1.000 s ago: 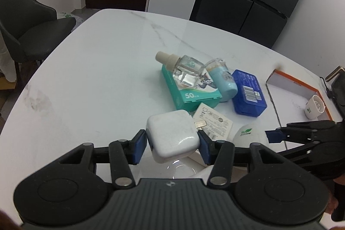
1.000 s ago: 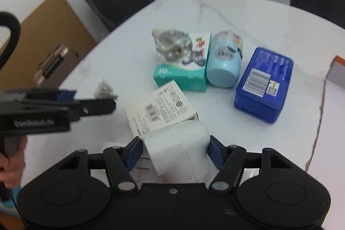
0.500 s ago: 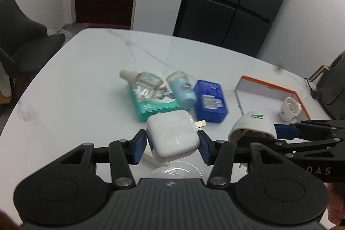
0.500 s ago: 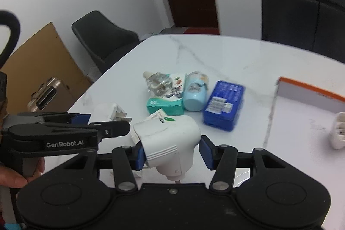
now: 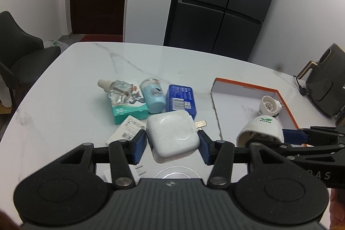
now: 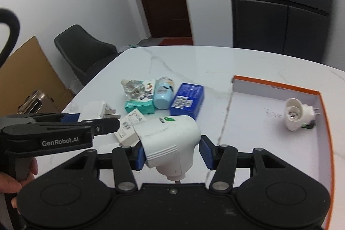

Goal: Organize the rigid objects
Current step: 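Carry the white square charger and white socket adapter toward the orange-rimmed tray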

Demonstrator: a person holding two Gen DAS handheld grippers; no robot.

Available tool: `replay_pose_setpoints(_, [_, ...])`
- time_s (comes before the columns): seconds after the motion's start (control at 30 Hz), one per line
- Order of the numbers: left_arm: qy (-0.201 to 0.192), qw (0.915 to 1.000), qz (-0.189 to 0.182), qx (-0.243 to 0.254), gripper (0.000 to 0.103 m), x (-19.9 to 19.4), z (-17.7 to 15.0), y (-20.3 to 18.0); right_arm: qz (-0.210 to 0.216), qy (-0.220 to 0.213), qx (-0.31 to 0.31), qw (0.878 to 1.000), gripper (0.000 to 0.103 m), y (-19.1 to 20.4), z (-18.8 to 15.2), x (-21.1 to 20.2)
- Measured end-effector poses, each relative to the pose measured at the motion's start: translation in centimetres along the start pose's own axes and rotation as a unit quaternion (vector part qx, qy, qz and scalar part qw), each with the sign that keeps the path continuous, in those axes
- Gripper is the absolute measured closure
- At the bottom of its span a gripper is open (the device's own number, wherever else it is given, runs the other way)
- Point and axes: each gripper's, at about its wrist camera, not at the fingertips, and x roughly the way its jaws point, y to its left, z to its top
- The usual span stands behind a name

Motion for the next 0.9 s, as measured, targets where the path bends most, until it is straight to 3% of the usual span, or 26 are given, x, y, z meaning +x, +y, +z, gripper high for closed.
replay_pose_setpoints(0.9, [-0.006,0.9980,-0.038,0.050,0.051,-0.3,0.3,-7.7,-0.067,-0.027,0.059,0.996,0.042,-5.5,-1.6,-5.7])
